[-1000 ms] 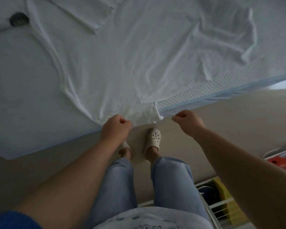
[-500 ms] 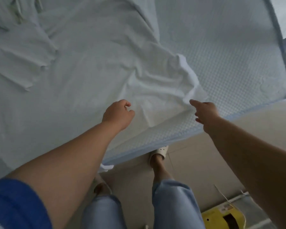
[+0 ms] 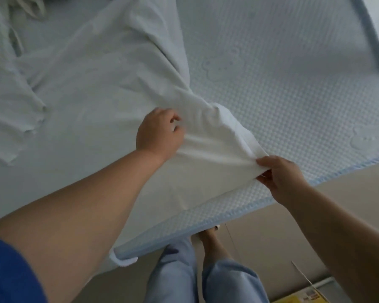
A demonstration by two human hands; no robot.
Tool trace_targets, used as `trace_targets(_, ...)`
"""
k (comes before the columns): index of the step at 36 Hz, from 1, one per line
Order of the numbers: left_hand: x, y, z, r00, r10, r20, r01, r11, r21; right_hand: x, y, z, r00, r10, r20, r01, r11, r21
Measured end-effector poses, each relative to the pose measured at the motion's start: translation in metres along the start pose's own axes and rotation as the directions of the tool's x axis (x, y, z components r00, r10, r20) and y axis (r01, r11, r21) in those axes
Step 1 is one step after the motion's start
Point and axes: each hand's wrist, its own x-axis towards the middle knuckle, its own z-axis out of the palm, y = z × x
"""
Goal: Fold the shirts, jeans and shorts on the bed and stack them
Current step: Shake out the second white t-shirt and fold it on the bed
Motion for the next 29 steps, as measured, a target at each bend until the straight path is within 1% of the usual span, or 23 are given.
trace_targets(1,0.009,0.008,-0.004,0.996,0.084,-0.03,-0.083,0.996,0.01,-0.002,-0.003,0.0,0.999,-0.015,0.029,0.016,1.0,-0.007)
trace_targets(2,0.02,0.018,-0.009,0.985,0.168,-0.032,-0.167,0.986,0.022,-0.004,-0.007,0.0,0.997,-0.036,0.061,0.037,0.999,-0.006)
trace_targets(3,0.031,0.028,-0.013,0.97,0.243,0.002,-0.243,0.97,0.028,-0.006,-0.01,0.001,0.994,-0.053,0.098,0.054,0.999,-0.007)
trace_targets(4,0.041,0.036,-0.016,0.951,0.303,0.07,-0.305,0.952,0.03,-0.009,-0.014,0.001,0.988,-0.059,0.141,0.063,0.998,-0.021)
trace_targets(5,0.049,0.044,-0.019,0.924,0.343,0.167,-0.352,0.936,0.028,-0.013,-0.017,0.003,0.981,-0.056,0.187,0.065,0.997,-0.04)
trace_targets(6,0.057,0.051,-0.02,0.89,0.363,0.276,-0.388,0.921,0.039,-0.016,-0.019,0.004,0.972,-0.048,0.229,0.062,0.997,-0.054)
trace_targets(8,0.068,0.063,-0.017,0.803,0.369,0.467,-0.47,0.875,0.117,-0.02,-0.024,0.004,0.95,-0.007,0.312,0.022,0.999,-0.044)
trace_targets(9,0.071,0.068,-0.014,0.764,0.371,0.529,-0.515,0.843,0.153,-0.022,-0.026,0.004,0.932,0.019,0.361,-0.01,1.0,-0.027)
trace_targets(11,0.075,0.075,-0.006,0.702,0.368,0.61,-0.581,0.791,0.191,-0.025,-0.031,0.003,0.897,0.047,0.44,-0.051,0.999,-0.003)
trace_targets(13,0.075,0.081,0.003,0.635,0.343,0.692,-0.611,0.772,0.178,-0.025,-0.032,0.0,0.88,0.03,0.474,-0.021,0.999,-0.024)
trace_targets(15,0.073,0.089,0.009,0.557,0.308,0.771,-0.631,0.761,0.151,-0.024,-0.031,-0.005,0.866,-0.022,0.499,0.079,0.993,-0.093)
trace_targets(16,0.074,0.093,0.01,0.532,0.289,0.796,-0.638,0.755,0.152,-0.023,-0.033,-0.007,0.858,-0.048,0.511,0.132,0.983,-0.128)
trace_targets(19,0.079,0.11,0.007,0.436,0.191,0.879,-0.652,0.741,0.162,-0.02,-0.037,-0.018,0.849,-0.089,0.521,0.239,0.944,-0.227)
trace_targets(21,0.089,0.12,0.007,0.384,0.104,0.918,-0.637,0.749,0.182,-0.015,-0.039,-0.025,0.842,-0.098,0.531,0.275,0.924,-0.265)
trace_targets(25,0.106,0.13,0.01,0.323,-0.057,0.945,-0.643,0.719,0.263,-0.01,-0.047,-0.032,0.826,-0.052,0.561,0.278,0.904,-0.326)
trace_targets(29,0.119,0.125,0.003,0.282,-0.212,0.936,-0.629,0.696,0.347,-0.005,-0.053,-0.036,0.852,-0.036,0.523,0.247,0.907,-0.341)
